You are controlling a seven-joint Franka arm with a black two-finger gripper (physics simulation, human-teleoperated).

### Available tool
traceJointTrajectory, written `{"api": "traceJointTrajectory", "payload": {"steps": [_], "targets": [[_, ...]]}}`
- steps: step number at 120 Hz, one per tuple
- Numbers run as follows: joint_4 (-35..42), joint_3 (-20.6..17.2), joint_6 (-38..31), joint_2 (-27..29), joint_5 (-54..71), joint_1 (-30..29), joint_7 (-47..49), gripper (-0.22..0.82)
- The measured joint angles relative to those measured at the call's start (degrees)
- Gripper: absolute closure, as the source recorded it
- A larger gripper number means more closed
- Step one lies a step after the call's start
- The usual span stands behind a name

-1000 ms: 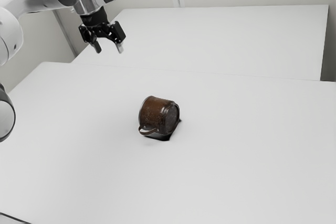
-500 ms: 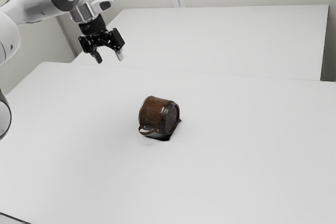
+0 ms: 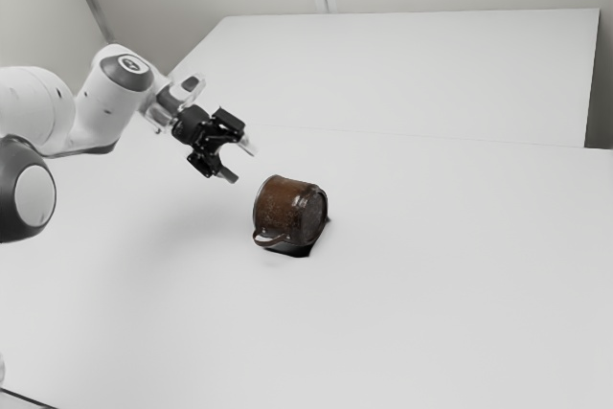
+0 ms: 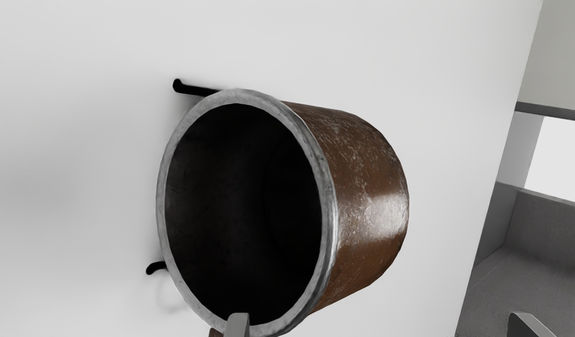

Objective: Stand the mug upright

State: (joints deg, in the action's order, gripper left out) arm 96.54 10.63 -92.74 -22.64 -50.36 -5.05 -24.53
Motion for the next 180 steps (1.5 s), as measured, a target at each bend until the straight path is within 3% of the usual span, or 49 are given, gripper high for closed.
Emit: {"api": "traceJointTrajectory", "payload": {"steps": [52, 72, 84, 101, 126, 145, 180], "targets": [[6.88, -1.57, 1.77, -2.39, -14.15, -0.05, -11.39, 0.01], [8.08, -1.68, 2.14, -2.73, -16.21, -0.05, -14.05, 0.42], [8.15, -1.74, 2.27, -2.69, -16.68, -0.05, -15.31, 0.59], [8.10, -1.75, 2.36, -2.47, -16.92, -0.05, -16.74, 0.70], [8.03, -1.78, 2.35, 0.46, -16.49, 0.00, -18.08, 0.76], [5.93, -2.29, 0.49, 4.33, -7.25, 0.15, -16.57, 0.77], [3.51, -9.85, -9.36, 8.26, 22.59, 0.42, -9.39, 0.78]]}}
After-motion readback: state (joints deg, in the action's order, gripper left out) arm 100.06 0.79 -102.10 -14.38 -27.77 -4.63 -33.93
